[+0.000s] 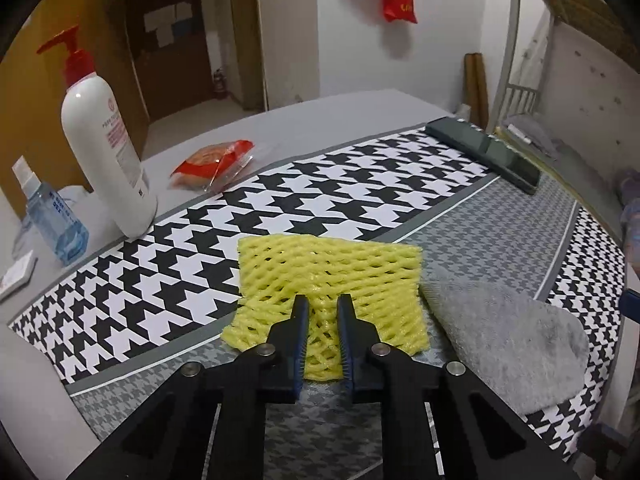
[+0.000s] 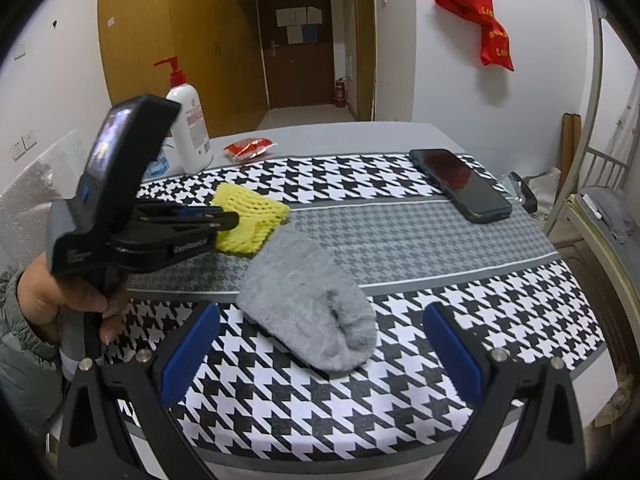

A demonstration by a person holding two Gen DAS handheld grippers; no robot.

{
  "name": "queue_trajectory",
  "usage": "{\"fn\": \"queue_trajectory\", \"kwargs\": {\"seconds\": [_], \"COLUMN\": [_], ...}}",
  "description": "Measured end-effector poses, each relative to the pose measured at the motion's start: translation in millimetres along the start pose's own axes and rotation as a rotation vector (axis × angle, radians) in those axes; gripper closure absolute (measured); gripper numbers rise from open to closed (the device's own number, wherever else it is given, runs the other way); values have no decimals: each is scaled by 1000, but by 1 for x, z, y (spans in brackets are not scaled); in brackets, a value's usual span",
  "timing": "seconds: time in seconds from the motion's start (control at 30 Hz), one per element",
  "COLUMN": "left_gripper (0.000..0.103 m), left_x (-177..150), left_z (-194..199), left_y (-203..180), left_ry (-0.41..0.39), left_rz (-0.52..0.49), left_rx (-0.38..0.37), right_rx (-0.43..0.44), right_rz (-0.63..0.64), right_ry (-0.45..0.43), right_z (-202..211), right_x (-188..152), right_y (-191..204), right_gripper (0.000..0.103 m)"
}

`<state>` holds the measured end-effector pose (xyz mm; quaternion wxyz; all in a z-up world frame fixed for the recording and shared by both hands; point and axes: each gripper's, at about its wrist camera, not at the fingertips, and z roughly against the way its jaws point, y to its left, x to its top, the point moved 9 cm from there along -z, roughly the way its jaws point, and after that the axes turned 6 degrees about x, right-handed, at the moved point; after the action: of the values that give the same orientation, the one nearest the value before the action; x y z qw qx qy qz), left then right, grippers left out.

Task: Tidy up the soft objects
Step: 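Lower the left tool onto the yellow mesh sponge while the right tool descends onto the grey sock, then close the left tool on the yellow sponge while the right tool grips the grey sock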

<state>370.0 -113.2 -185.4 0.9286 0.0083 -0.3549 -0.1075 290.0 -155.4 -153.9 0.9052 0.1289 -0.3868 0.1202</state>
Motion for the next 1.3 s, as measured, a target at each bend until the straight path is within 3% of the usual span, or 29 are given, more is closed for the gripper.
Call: {"fn": "queue_trajectory", "kwargs": {"seconds": [0.27, 0.4, 0.67, 0.77, 0.9, 0.93, 1.2, 1.3], "left_gripper": [92, 92, 92, 78, 36, 31, 29, 37], "left_x": [-1, -1, 1, 1, 0, -1, -6, -9], "left_z": [7, 11, 12, 12, 13, 13, 4, 1], "left_y": [8, 8, 9, 9, 4, 2, -5, -8], "left_ry": [-2, -4, -10, -7, -11, -16, 14, 29], "left_rz": [63, 63, 72, 74, 50, 41, 6, -47], "left_rx": [-80, -99, -123, -126, -122, -118, -85, -25], "right_rx": [-18, -14, -73, -92, -116, -123, -145, -145], "right_rz": [-2, 3, 13, -7, -41, -54, -60, -73], "right_ry": [54, 95, 119, 118, 129, 133, 115, 118], "right_z": [-22, -40, -55, -49, -40, -37, -22, -21], "right_x": [-3, -5, -7, -9, -16, -19, -30, -31], "right_y": [5, 6, -1, -6, -16, -19, -25, -26], "right_gripper": [3, 26, 53, 66, 69, 69, 69, 68]}}
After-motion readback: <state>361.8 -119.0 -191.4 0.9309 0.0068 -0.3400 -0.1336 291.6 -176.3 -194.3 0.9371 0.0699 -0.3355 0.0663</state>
